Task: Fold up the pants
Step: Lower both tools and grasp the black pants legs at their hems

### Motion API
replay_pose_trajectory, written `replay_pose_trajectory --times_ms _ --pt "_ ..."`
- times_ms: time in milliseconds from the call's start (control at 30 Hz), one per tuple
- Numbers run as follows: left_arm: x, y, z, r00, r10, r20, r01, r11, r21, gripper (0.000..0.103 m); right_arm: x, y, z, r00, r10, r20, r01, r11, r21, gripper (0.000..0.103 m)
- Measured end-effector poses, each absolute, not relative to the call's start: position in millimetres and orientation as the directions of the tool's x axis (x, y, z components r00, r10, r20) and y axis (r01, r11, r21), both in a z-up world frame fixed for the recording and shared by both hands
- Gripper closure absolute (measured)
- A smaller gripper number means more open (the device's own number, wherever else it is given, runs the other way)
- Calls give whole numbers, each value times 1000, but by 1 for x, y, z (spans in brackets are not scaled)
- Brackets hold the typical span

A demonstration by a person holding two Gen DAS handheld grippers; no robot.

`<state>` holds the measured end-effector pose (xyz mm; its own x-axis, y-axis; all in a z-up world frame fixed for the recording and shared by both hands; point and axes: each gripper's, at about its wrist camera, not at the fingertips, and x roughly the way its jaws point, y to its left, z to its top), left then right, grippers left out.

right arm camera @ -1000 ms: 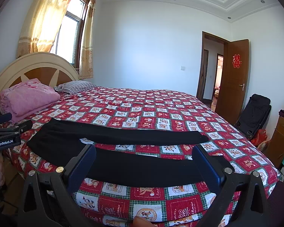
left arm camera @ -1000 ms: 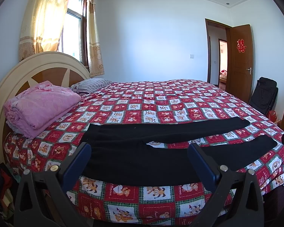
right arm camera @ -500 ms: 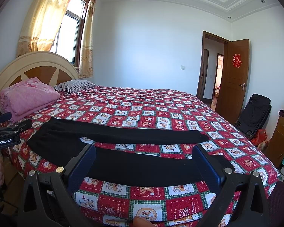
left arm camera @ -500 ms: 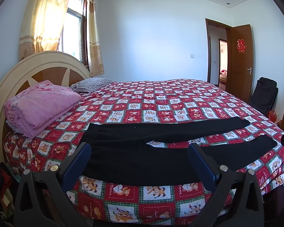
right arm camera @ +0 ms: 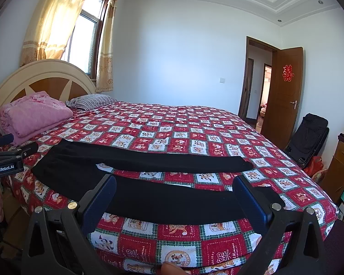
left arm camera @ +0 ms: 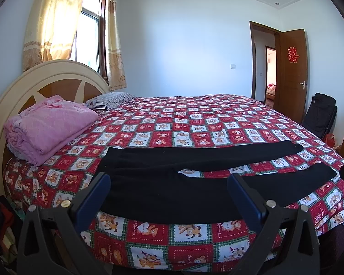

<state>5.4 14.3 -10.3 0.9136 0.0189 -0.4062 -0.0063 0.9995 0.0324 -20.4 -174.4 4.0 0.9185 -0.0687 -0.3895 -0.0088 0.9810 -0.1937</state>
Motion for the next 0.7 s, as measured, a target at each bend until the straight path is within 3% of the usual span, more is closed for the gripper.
replay_pose_trajectory --times_ms 267,433,700 --pt "14 17 -17 901 -1 -433 7 1000 13 0 -16 -174 -2 912 -73 -403 -8 981 -196 1" --pt "41 30 -43 860 -45 -509 45 999 -12 0 -7 -176 -14 894 -10 -448 -69 985 -159 1" --pt "120 105 -62 842 124 -525 -115 992 51 0 33 -201 -54 843 -26 -538 -57 989 -135 1"
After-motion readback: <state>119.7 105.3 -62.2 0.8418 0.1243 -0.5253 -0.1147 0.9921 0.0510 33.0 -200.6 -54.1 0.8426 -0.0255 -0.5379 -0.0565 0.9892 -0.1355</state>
